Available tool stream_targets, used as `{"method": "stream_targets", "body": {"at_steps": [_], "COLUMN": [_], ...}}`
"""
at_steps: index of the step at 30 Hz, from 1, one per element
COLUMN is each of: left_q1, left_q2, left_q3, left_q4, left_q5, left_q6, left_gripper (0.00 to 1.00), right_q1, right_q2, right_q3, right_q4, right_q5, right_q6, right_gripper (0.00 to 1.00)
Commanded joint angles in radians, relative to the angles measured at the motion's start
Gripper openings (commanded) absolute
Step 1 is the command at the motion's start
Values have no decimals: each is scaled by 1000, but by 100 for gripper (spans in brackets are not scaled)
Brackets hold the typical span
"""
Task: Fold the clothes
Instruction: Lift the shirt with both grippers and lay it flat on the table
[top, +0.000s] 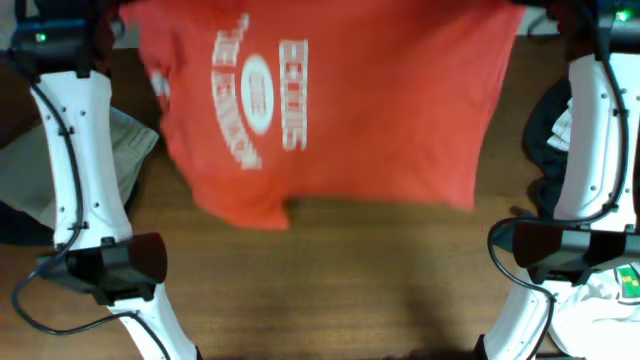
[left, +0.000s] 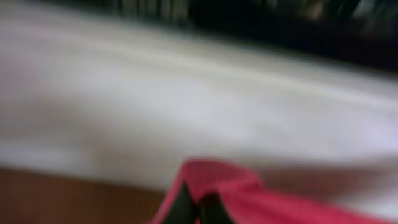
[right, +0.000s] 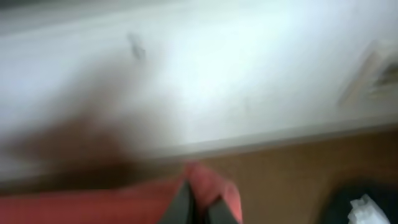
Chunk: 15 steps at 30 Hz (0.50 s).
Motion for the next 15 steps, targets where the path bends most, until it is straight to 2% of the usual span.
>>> {"method": "stream_targets", "body": {"at_steps": [1,3,4,5,6,7,8,10,11,13,15], "left_q1": [7,8,7,6,3,-6,-18,-43,-56,-66,-67], "left_q2": [-50,-51,-53,-54,-49,-38,-19,34,63,92,93], "left_q3": [83,165,184,187,184,169,135,41,-32,-197,-497], "left_q4": [252,222,126,-69,-289,-505,-660,-836,-903,-938,-912], "left_q5": [8,9,9,41,108,115,113,113,113,113,104], "left_q6": [-9,-6,3,3,4,4,13,106,147,163,163], "left_gripper": [0,0,0,0,0,0,0,0,0,0,0], "right_q1": [-10,-24,-34,-34,-34,-34,-34,-34,-34,-34,-34], "right_q2": [-90,-109,-109,-99,-87,-69,-54,-45,-45,-45,-45], "right_q3": [81,128,127,105,76,25,-35,-239,-357,-569,-752], "right_q4": [191,181,84,-100,-242,-396,-504,-611,-616,-609,-599], "right_q5": [15,40,41,108,146,145,145,145,145,144,138], "right_q6": [80,58,-8,-53,-53,-53,-52,-52,-52,-52,-48], "right_gripper": [4,4,4,4,4,4,4,4,4,4,4]}}
